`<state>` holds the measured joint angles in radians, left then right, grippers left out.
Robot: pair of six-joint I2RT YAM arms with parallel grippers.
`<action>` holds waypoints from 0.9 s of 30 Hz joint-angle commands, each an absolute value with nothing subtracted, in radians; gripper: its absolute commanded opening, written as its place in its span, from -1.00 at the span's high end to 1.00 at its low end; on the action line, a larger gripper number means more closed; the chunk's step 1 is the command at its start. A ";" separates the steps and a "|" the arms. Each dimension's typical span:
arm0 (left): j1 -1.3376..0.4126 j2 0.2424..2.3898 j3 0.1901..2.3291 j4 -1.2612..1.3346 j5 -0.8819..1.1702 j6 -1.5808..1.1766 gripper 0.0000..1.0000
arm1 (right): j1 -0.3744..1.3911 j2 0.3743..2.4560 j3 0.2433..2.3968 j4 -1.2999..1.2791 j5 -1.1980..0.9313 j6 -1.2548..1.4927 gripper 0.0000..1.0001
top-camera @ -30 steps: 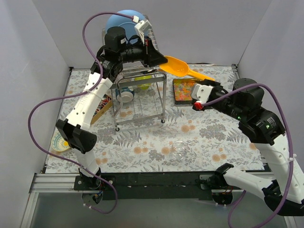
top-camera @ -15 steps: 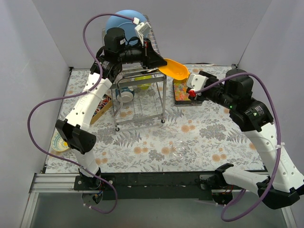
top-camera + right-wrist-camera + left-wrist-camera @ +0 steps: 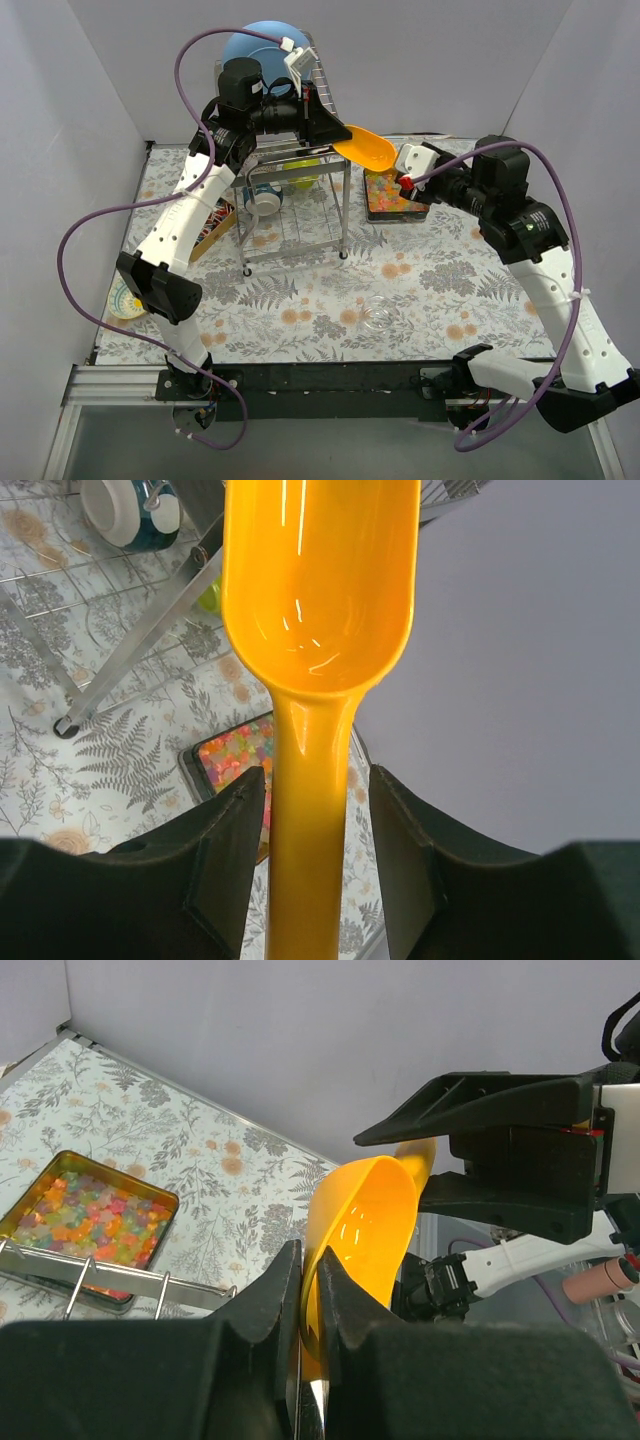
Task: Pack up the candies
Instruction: Pick up the spatula from the center of the board.
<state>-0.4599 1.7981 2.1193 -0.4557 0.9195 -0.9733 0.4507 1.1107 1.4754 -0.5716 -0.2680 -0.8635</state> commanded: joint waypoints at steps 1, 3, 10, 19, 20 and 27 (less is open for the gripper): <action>-0.454 1.752 2.125 -0.434 0.948 -0.992 1.00 | 0.446 1.124 1.511 -0.529 -0.340 -0.853 0.02; -0.454 1.755 2.123 -0.433 0.948 -0.997 1.00 | 0.446 1.132 1.519 -0.531 -0.353 -0.856 0.11; -0.454 1.764 2.117 -0.425 0.945 -1.006 1.00 | 0.446 1.134 1.523 -0.518 -0.368 -0.864 0.67; -0.457 1.869 2.314 -0.399 0.681 -0.905 -0.49 | 0.203 1.163 1.598 -0.519 -0.246 -0.577 0.97; -0.477 1.894 2.363 -0.411 0.631 -0.876 -0.58 | 0.172 1.176 1.606 -0.520 -0.209 -0.531 0.97; -0.713 1.939 2.367 -0.437 0.525 -0.513 -0.70 | -0.110 1.212 1.621 -0.571 -0.153 -0.299 0.97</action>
